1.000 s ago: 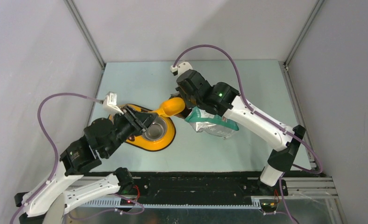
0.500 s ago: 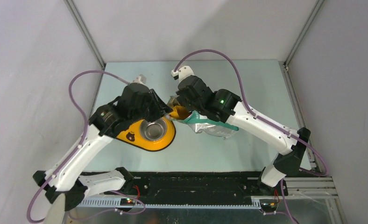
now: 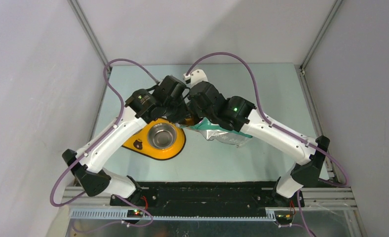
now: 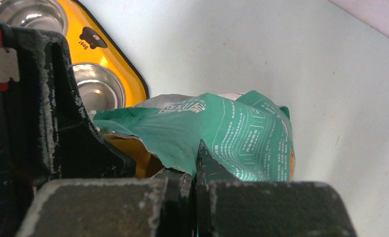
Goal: Serve the pet food
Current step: Collect the pet food from the pet food bag.
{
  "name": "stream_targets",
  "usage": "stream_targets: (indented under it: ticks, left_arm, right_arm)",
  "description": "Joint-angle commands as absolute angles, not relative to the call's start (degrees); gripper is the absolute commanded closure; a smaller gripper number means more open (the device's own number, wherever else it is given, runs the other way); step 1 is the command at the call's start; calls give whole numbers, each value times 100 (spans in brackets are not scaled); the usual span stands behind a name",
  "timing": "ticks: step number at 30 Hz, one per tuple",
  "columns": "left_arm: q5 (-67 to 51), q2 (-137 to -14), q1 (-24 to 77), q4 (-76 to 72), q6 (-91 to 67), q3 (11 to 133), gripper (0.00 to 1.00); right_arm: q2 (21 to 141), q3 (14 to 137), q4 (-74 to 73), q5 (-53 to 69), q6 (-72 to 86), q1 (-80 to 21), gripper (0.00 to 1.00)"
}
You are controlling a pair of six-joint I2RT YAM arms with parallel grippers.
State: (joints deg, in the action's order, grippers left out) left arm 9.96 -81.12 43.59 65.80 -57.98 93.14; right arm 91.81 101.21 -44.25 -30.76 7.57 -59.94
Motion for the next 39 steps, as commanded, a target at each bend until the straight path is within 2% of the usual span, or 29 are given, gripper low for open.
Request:
stream_targets:
  ticks: [1, 8, 15, 19, 35, 39]
  left_arm:
    - [1372, -8050, 4336, 6523, -5543, 8805, 100]
    - [499, -7451, 4341, 3361, -5829, 6870, 100]
    - [-649, -7100, 4334, 970, -6182, 5836, 100]
    - [-727, -6628, 4328, -198, -6391, 5373, 100]
    - [-253, -4987, 4325, -1655, -7171, 3589, 100]
    - [-51, -4621, 4329, -1637, -7038, 3524, 100]
  right_arm:
    - [8669, 10056, -4055, -3668, 1118, -5824, 100]
    - [7985, 9135, -3556, -3301, 1740, -5426, 100]
    - [7127, 8137, -3067, -2903, 2290, -4946, 100]
    - [6874, 7929, -3178, -2884, 2343, -4620, 100]
    - [6322, 7790, -3151, -3000, 2185, -4542, 100]
    - [6263, 7788, -3016, -2925, 1837, -4617, 100]
